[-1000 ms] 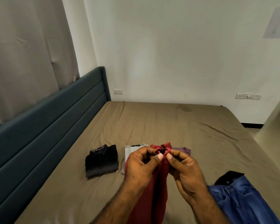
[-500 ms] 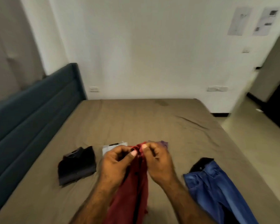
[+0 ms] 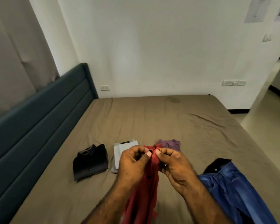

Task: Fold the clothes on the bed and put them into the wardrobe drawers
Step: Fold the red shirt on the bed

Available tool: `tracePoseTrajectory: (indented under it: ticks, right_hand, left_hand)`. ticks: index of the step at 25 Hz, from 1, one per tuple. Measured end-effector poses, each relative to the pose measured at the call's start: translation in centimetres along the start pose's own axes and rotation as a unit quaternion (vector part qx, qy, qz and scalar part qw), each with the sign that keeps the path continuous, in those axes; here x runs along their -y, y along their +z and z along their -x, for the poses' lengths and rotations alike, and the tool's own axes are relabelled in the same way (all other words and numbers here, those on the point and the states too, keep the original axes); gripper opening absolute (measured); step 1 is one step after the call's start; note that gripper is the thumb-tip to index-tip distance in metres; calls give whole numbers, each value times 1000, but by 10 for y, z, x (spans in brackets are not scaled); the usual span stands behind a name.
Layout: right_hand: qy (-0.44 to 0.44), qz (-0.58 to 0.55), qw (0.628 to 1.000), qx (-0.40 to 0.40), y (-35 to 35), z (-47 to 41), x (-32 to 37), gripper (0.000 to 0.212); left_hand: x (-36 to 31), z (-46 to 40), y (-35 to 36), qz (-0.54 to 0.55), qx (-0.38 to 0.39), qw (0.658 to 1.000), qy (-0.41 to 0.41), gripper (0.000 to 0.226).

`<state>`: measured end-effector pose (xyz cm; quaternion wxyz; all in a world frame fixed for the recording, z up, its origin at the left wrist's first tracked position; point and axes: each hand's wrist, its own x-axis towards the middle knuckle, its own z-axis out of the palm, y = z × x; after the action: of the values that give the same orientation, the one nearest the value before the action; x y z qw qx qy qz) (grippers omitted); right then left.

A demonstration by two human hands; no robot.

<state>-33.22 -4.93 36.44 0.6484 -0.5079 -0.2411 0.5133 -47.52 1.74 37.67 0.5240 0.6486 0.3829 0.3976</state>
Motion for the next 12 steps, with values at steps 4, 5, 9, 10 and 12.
tracePoseTrajectory:
  ticks: [4, 5, 9, 10, 12]
  right_hand:
    - [-47, 79, 995, 32, 1, -1, 5, 22]
    - [-86, 141, 986, 20, 2, -2, 5, 22]
    - [-206, 355, 910, -60, 7, -4, 0, 18]
    - [-213, 354, 909, -61, 10, -3, 0, 18]
    - [-209, 317, 924, -52, 12, -4, -5, 18]
  left_hand:
    - [2, -5, -2, -5, -2, 1000, 5, 11]
    - [2, -6, -3, -10, 2, 1000, 9, 11]
    - [3, -2, -4, -87, -6, 995, 58, 11]
    - [4, -2, -4, -106, -17, 992, 67, 11]
    - [6, -5, -5, -141, -32, 986, 83, 12]
